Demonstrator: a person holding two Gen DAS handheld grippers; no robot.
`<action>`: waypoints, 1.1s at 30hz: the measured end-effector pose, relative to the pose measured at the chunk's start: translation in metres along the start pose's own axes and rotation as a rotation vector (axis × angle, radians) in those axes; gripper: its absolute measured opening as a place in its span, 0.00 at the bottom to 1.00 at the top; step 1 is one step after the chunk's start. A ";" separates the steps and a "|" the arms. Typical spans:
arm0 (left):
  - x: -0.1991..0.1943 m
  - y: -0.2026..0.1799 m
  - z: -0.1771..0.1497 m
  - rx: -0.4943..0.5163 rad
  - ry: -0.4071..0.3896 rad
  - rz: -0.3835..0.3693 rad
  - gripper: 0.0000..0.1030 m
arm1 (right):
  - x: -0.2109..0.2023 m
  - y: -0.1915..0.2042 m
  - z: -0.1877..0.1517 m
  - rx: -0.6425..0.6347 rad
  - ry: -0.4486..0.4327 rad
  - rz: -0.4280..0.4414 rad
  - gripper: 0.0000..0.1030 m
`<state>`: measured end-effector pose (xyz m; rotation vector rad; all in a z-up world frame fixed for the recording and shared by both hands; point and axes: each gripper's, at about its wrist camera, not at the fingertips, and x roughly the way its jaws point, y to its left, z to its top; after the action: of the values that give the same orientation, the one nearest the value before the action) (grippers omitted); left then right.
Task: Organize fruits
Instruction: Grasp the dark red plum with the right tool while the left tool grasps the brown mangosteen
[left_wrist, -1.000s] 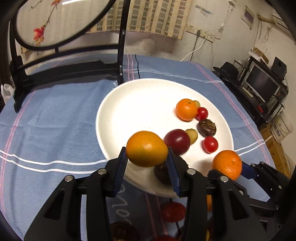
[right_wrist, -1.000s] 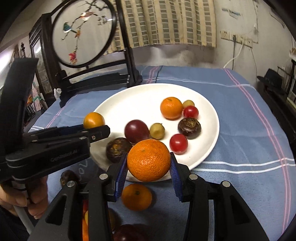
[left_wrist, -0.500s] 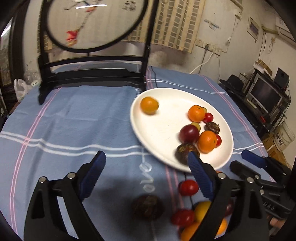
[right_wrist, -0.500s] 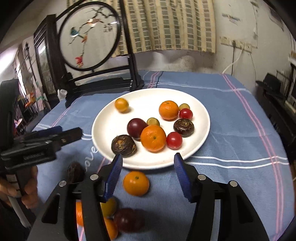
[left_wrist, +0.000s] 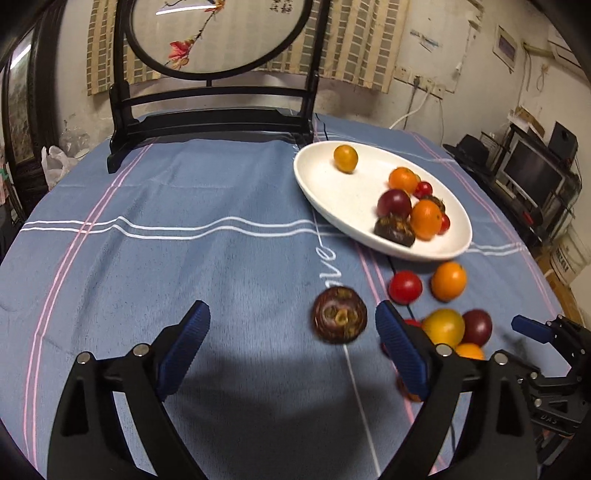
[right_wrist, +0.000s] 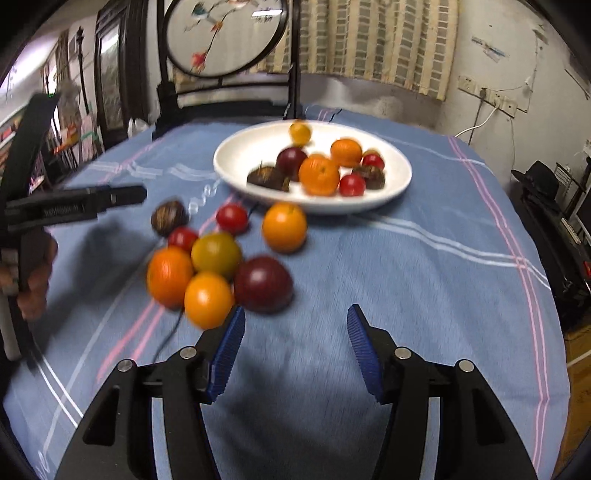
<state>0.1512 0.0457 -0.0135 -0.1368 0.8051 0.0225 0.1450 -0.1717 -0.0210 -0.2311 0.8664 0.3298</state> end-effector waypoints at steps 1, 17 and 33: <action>-0.001 -0.001 -0.002 0.013 -0.001 0.002 0.86 | 0.001 0.002 -0.001 -0.009 0.007 -0.005 0.56; 0.009 0.010 0.000 -0.014 0.040 -0.016 0.86 | 0.045 0.016 0.032 -0.067 0.081 0.009 0.46; 0.020 -0.001 -0.007 0.064 0.076 0.015 0.86 | 0.021 0.011 0.027 -0.015 -0.016 0.042 0.38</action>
<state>0.1599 0.0431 -0.0322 -0.0711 0.8818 0.0060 0.1724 -0.1482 -0.0212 -0.2243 0.8538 0.3765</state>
